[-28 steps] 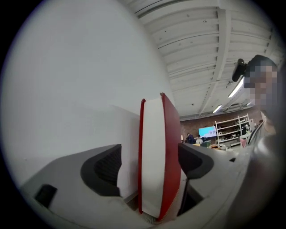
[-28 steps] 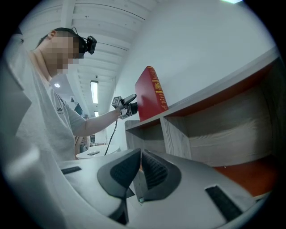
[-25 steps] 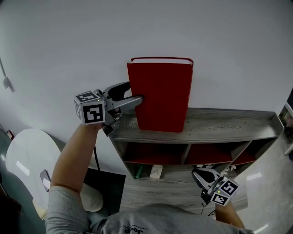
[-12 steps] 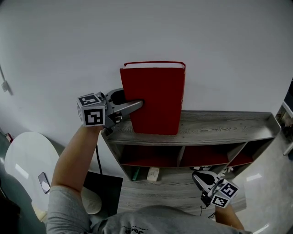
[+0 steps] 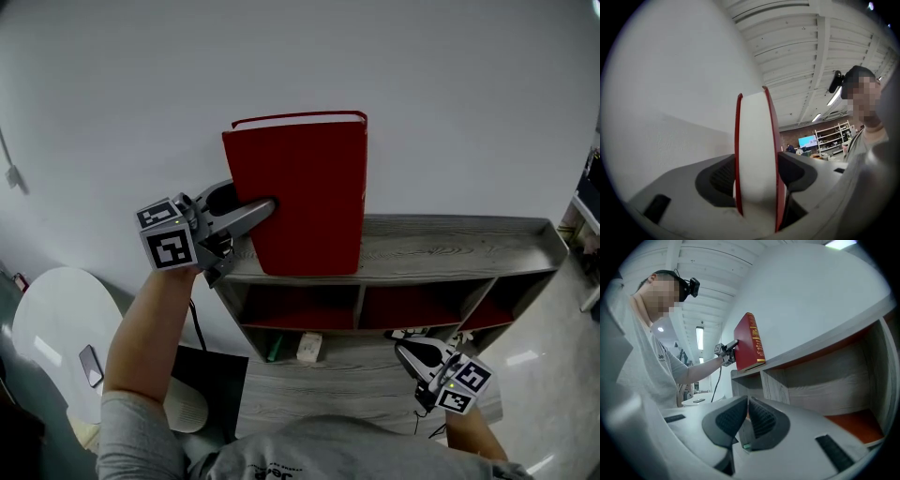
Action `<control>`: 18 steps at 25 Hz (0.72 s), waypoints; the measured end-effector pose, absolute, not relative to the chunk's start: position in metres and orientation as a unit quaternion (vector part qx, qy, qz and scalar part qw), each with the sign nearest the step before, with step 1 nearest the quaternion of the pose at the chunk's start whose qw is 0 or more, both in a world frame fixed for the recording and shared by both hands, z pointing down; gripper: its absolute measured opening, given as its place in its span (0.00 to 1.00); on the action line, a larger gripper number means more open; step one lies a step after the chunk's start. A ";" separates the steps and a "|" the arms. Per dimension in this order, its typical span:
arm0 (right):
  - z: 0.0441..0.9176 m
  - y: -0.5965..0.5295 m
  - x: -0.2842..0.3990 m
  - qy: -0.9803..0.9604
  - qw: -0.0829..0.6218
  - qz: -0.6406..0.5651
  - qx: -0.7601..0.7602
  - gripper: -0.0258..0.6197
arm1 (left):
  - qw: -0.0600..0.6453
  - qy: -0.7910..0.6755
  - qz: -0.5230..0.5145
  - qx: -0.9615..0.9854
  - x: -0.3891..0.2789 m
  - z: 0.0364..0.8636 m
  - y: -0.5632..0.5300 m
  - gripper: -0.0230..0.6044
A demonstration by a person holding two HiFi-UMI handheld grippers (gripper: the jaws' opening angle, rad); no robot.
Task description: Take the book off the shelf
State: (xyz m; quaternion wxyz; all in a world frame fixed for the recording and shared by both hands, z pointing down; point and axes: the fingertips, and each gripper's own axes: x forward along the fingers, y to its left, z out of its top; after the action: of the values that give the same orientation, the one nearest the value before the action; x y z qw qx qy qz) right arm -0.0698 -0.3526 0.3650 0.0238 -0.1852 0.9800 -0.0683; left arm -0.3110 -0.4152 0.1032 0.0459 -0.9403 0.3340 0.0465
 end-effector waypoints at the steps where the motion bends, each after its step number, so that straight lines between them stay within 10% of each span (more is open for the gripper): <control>1: 0.362 -0.352 -0.068 0.980 0.024 -0.065 -0.188 0.09 | 0.046 0.331 0.052 -0.941 -0.308 0.100 -0.409 0.52; 18: 0.346 -0.235 0.007 0.897 0.079 -0.041 -0.432 0.09 | 0.019 0.145 0.049 -0.988 -0.206 0.109 -0.313 0.51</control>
State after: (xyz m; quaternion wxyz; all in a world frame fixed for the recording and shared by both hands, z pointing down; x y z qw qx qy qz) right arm 0.0074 -0.2345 0.3464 0.0791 -0.4325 0.8972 -0.0412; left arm -0.2063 -0.3133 0.1094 0.0193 -0.9880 0.1449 0.0490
